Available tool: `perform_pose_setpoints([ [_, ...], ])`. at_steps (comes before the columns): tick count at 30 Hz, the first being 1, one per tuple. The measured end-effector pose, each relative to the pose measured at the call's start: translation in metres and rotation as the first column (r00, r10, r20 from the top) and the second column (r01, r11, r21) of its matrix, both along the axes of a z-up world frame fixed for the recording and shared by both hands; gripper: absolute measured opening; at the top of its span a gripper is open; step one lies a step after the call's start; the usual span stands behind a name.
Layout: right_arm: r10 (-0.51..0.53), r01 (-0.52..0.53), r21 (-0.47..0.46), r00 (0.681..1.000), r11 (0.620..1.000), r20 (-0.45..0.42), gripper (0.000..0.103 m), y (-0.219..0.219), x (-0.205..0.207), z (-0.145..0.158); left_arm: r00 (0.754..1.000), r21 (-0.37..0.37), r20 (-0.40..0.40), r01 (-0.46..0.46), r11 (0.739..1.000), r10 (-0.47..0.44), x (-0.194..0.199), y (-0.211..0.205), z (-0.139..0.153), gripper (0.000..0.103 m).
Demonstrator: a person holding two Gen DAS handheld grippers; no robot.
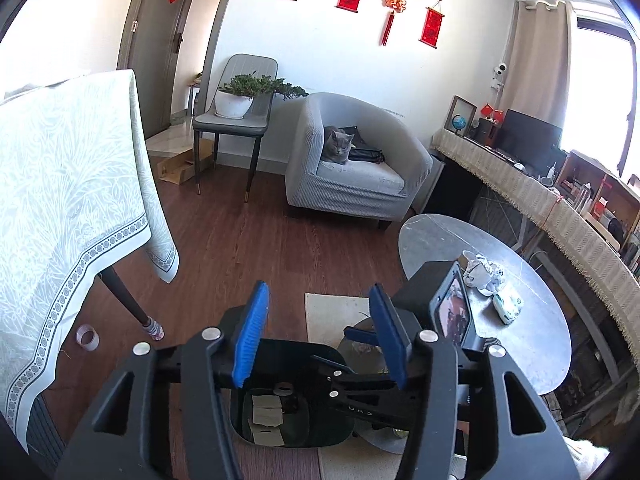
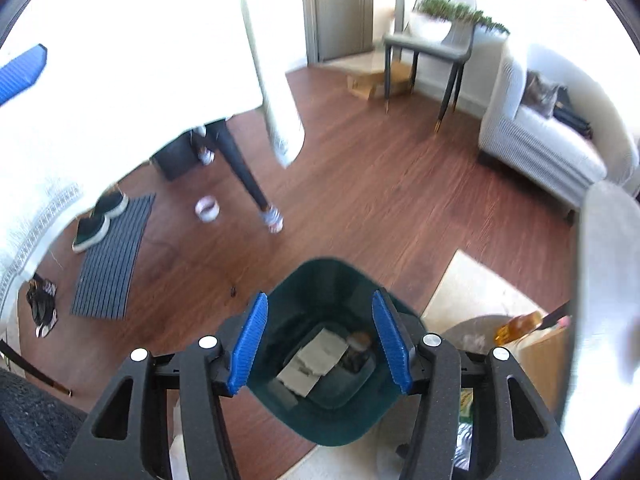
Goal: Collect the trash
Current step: 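Move both tools back over the round grey table toward the trash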
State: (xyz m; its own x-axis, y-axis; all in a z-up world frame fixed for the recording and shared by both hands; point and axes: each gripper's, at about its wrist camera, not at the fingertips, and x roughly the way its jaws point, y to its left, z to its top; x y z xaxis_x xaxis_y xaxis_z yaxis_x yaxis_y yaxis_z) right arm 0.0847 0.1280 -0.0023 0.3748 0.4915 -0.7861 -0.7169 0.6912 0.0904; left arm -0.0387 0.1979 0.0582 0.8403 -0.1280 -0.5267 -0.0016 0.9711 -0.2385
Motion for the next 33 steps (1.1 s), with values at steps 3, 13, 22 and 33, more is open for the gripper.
perform_pose_setpoints([
  [3, -0.015, 0.014, 0.028, 0.999, 1.000, 0.046, 0.056, -0.015, -0.003, 0.020, 1.000, 0.000, 0.016, 0.005, 1.000, -0.005, 0.001, -0.008, 0.007, 0.058],
  [13, -0.110, 0.099, 0.090, 0.986, 0.991, 0.122, 0.071, -0.084, -0.003, 0.060, 0.997, 0.010, 0.033, 0.066, 0.998, -0.067, 0.018, -0.056, 0.010, 0.072],
  [22, -0.229, 0.213, 0.107, 0.960, 0.971, 0.163, 0.085, -0.155, 0.000, 0.074, 0.991, -0.040, 0.012, 0.133, 0.990, -0.133, 0.048, -0.100, 0.005, 0.080],
  [33, -0.372, 0.358, 0.113, 0.914, 0.927, 0.162, 0.089, -0.238, 0.011, 0.076, 0.973, 0.028, 0.010, 0.229, 0.973, -0.229, 0.097, -0.166, 0.005, 0.082],
])
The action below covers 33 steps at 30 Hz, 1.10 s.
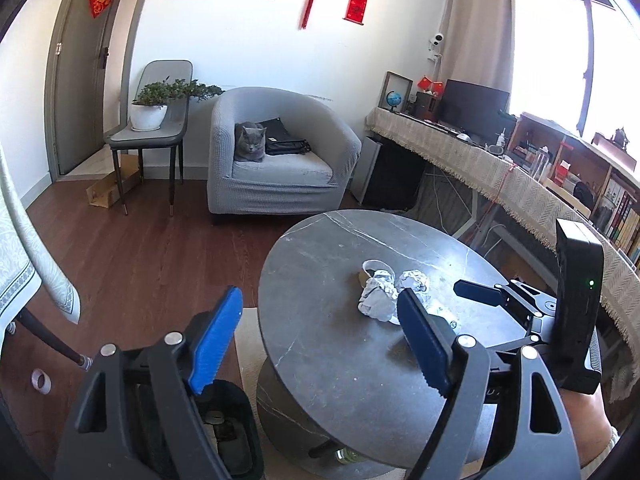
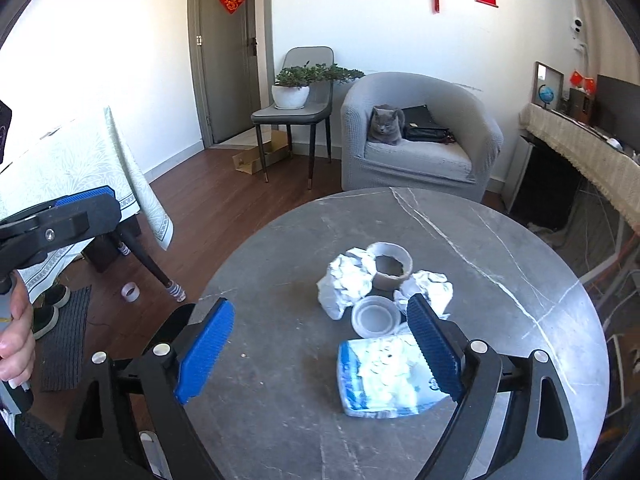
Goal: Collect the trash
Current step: 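Move both tools back over the round grey table toward the trash, then grasp the crumpled white plastic with the left tool while the right tool grasps the cartoon package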
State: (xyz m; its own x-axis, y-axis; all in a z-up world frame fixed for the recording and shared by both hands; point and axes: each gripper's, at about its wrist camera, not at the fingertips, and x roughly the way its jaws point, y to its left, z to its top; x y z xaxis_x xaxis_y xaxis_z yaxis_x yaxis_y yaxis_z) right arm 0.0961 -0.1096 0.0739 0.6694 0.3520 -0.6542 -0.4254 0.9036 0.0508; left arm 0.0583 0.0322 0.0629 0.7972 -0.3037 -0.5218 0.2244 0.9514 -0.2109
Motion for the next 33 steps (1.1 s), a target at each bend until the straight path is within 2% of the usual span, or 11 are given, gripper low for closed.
perform_pose_setpoints([
  [5, -0.017, 0.016, -0.050, 1.000, 0.999, -0.013, 0.090, -0.020, 0.004, -0.010, 0.999, 0.031, -0.016, 0.051, 0.998, -0.051, 0.019, -0.033, -0.015, 0.082],
  [13, -0.033, 0.030, -0.066, 0.998, 0.997, -0.054, 0.091, -0.054, 0.016, -0.023, 0.992, 0.049, -0.073, 0.111, 0.993, -0.107, 0.056, -0.071, -0.045, 0.082],
  [19, 0.001, 0.000, 0.001, 0.994, 1.000, -0.113, 0.091, -0.066, 0.020, -0.034, 0.987, 0.095, -0.116, 0.126, 0.987, -0.114, 0.074, -0.086, -0.067, 0.082],
  [25, 0.024, -0.024, -0.001, 0.989, 1.000, -0.145, 0.091, -0.063, 0.017, -0.043, 0.985, 0.060, -0.136, 0.114, 0.992, -0.105, 0.086, -0.090, -0.074, 0.081],
  [33, 0.045, -0.047, -0.010, 0.985, 0.999, -0.165, 0.091, -0.055, 0.016, -0.048, 0.977, 0.023, -0.182, 0.116, 0.993, -0.110, 0.100, -0.097, -0.083, 0.074],
])
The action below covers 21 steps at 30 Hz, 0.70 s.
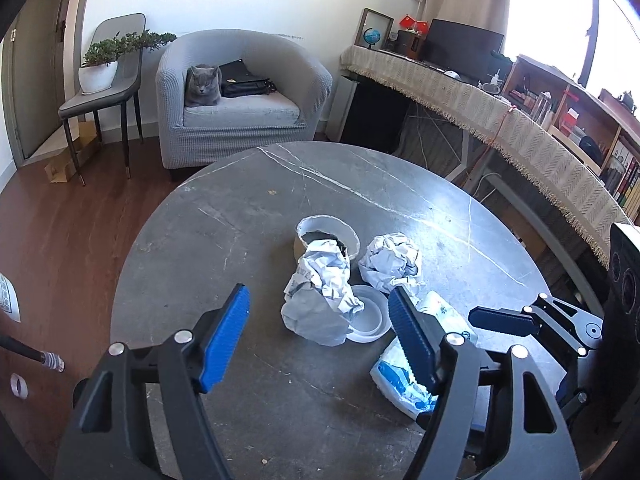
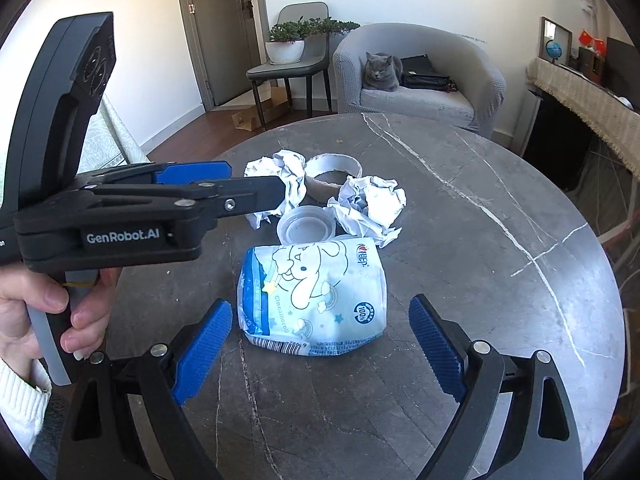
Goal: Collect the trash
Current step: 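Grasp the crumpled white plastic with the left tool while the right tool grasps the cartoon package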
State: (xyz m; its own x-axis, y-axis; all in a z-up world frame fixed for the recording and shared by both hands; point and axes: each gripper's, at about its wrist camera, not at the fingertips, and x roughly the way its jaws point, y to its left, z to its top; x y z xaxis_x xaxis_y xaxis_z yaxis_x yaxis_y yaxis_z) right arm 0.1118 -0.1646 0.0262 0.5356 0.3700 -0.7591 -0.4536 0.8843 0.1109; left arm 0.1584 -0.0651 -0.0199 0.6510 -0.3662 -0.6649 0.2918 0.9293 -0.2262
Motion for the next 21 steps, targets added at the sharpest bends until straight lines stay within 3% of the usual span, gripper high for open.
perform_pose_setpoints([
  [2, -0.004, 0.004, -0.008, 1.000, 1.000, -0.003, 0.091, 0.000, 0.001, -0.001, 1.000, -0.012, -0.013, 0.002, 1.000, -0.002, 0.002, -0.001, -0.002, 0.073],
  [9, -0.003, 0.003, -0.005, 1.000, 1.000, -0.019, 0.091, 0.004, 0.005, -0.003, 0.999, -0.039, -0.048, 0.004, 0.999, -0.006, 0.008, -0.004, -0.007, 0.045],
  [21, -0.017, 0.016, -0.041, 0.999, 0.999, -0.032, 0.091, 0.018, 0.011, -0.004, 1.000, -0.063, -0.003, 0.001, 0.998, -0.002, -0.005, 0.013, 0.011, 0.044],
])
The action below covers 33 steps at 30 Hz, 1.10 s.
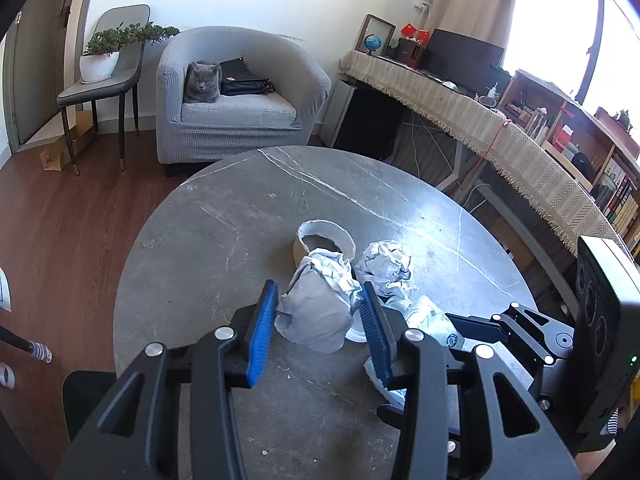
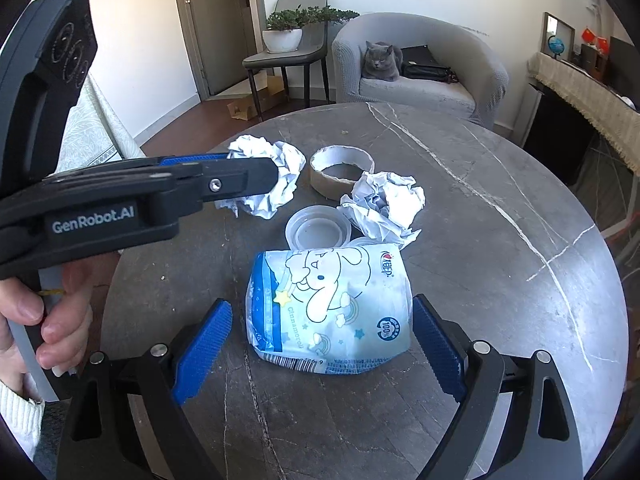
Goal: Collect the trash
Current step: 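Grasp the crumpled white plastic with the left tool while the right tool grasps the cartoon package, then carry the white plastic and cartoon package in both tools over the green bin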
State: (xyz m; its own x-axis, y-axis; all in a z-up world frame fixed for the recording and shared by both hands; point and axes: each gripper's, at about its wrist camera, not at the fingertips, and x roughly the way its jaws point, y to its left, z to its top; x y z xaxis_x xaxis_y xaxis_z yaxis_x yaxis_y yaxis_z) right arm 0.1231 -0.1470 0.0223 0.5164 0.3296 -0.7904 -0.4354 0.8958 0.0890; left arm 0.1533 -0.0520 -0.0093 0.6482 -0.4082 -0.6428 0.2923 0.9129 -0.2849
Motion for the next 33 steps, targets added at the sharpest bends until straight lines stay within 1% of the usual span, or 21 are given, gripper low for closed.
perform_pose_setpoints([
  [9, -0.053, 0.052, -0.029, 0.998, 0.998, -0.040, 0.091, 0.004, 0.007, -0.005, 1.000, -0.014, 0.015, -0.025, 1.000, 0.026, -0.012, 0.023, 0.009, 0.044],
  [11, -0.057, 0.055, -0.030, 0.998, 0.998, -0.041, 0.091, 0.006, 0.007, -0.005, 0.999, -0.018, 0.019, -0.031, 0.999, 0.032, -0.016, 0.027, 0.011, 0.044],
  [14, -0.058, 0.056, -0.055, 0.998, 0.997, -0.030, 0.091, 0.009, 0.006, -0.005, 0.999, -0.016, 0.028, -0.038, 0.999, 0.038, -0.022, 0.033, 0.016, 0.044],
  [15, -0.059, 0.057, -0.057, 0.998, 0.997, -0.026, 0.090, 0.010, 0.005, -0.006, 0.999, -0.016, 0.032, -0.042, 0.999, 0.042, -0.025, 0.036, 0.018, 0.044],
  [16, -0.064, 0.062, -0.055, 0.998, 0.997, -0.024, 0.080, 0.009, 0.005, -0.005, 0.998, -0.019, 0.034, -0.045, 0.999, 0.045, -0.027, 0.038, 0.019, 0.044],
  [17, -0.069, 0.068, -0.054, 0.997, 0.996, -0.016, 0.075, 0.009, 0.004, -0.004, 0.998, -0.021, 0.037, -0.048, 0.999, 0.049, -0.030, 0.040, 0.020, 0.044],
  [23, -0.092, 0.092, -0.040, 0.996, 0.995, -0.009, 0.073, 0.008, -0.002, 0.000, 0.997, -0.013, 0.049, -0.067, 0.998, 0.067, -0.048, 0.052, 0.025, 0.045],
  [29, -0.086, 0.086, -0.005, 0.996, 0.996, 0.010, 0.073, 0.017, -0.013, 0.008, 0.994, 0.000, 0.060, -0.090, 0.996, 0.090, -0.067, 0.069, 0.031, 0.045],
  [33, -0.059, 0.059, 0.013, 0.998, 0.998, 0.024, 0.073, 0.031, -0.021, 0.013, 0.992, 0.018, 0.063, -0.110, 0.994, 0.108, -0.078, 0.082, 0.031, 0.044],
])
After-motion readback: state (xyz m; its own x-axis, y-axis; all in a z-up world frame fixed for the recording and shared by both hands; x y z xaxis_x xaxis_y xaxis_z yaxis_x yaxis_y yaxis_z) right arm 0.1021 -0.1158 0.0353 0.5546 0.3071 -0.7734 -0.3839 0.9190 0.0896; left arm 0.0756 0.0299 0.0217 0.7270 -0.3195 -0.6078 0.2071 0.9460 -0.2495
